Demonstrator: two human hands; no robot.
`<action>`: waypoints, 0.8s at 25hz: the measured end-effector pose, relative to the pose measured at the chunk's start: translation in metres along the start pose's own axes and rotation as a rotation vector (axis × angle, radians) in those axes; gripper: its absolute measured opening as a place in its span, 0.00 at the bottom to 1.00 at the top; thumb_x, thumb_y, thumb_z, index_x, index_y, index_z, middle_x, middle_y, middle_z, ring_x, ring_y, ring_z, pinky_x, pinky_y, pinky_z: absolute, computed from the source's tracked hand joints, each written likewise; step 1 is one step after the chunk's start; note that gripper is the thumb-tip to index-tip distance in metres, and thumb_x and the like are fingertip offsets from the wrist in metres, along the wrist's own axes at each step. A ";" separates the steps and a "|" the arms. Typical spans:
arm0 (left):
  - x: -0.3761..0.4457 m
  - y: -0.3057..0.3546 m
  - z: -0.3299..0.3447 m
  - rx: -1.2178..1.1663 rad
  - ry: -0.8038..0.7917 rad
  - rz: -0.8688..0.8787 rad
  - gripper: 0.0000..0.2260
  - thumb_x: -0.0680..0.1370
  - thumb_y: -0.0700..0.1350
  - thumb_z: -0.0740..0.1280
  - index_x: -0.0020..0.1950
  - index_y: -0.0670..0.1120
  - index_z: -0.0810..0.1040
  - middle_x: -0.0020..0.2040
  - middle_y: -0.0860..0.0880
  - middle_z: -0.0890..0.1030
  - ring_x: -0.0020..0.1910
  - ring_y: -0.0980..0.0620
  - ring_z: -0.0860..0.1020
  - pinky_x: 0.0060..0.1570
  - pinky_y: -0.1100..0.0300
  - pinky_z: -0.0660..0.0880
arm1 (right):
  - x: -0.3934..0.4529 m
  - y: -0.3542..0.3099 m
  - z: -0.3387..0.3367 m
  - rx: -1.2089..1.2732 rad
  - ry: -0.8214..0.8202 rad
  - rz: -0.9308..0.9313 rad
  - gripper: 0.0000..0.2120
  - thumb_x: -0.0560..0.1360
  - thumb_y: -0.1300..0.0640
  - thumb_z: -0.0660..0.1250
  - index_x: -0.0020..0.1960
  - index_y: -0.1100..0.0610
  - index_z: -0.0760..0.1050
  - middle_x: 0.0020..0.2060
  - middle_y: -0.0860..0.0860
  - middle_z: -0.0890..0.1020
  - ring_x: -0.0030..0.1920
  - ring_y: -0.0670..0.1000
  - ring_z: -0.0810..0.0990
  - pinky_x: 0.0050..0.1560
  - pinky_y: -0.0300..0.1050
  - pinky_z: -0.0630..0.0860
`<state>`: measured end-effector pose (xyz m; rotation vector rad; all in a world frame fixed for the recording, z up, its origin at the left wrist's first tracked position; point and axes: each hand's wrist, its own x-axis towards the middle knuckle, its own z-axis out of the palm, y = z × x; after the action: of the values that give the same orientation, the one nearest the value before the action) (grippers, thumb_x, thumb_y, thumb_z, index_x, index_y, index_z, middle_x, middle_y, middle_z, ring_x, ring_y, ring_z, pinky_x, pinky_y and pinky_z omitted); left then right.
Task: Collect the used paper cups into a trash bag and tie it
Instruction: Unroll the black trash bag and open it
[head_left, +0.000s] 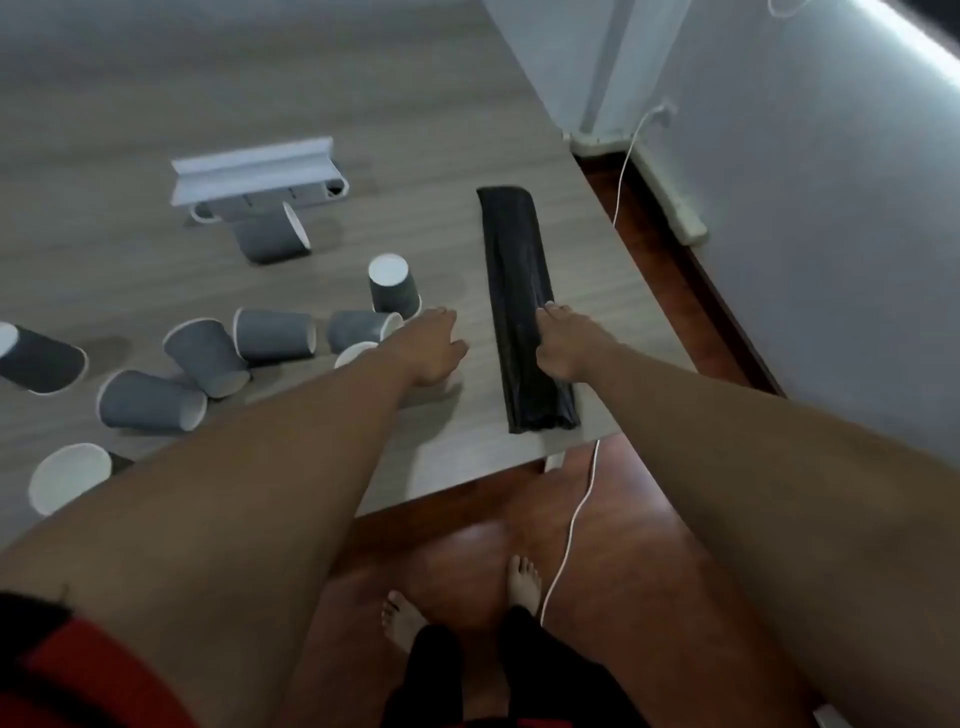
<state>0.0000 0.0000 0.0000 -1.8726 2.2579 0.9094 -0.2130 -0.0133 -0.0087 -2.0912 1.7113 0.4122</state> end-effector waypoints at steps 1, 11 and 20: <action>0.007 0.006 0.011 0.004 -0.022 -0.013 0.27 0.84 0.50 0.57 0.78 0.38 0.57 0.79 0.38 0.59 0.78 0.42 0.58 0.74 0.53 0.56 | 0.002 0.007 0.006 -0.007 -0.008 0.014 0.31 0.79 0.56 0.56 0.79 0.61 0.51 0.79 0.58 0.54 0.78 0.56 0.53 0.77 0.53 0.55; 0.039 0.046 0.123 -0.366 -0.013 -0.246 0.17 0.75 0.54 0.72 0.46 0.42 0.73 0.40 0.46 0.76 0.38 0.48 0.76 0.31 0.58 0.67 | 0.018 0.062 0.089 0.346 0.006 0.302 0.27 0.75 0.45 0.67 0.66 0.62 0.69 0.64 0.58 0.70 0.65 0.59 0.70 0.60 0.52 0.73; 0.051 0.053 0.134 -0.780 0.117 -0.430 0.12 0.79 0.41 0.68 0.36 0.45 0.72 0.39 0.44 0.78 0.40 0.44 0.79 0.35 0.59 0.74 | 0.031 0.074 0.093 0.876 0.080 0.318 0.12 0.73 0.54 0.73 0.35 0.57 0.76 0.36 0.53 0.80 0.39 0.52 0.79 0.39 0.43 0.77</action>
<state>-0.1033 0.0240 -0.1102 -2.6023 1.5139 1.7839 -0.2768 -0.0073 -0.1132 -1.2237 1.8097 -0.3088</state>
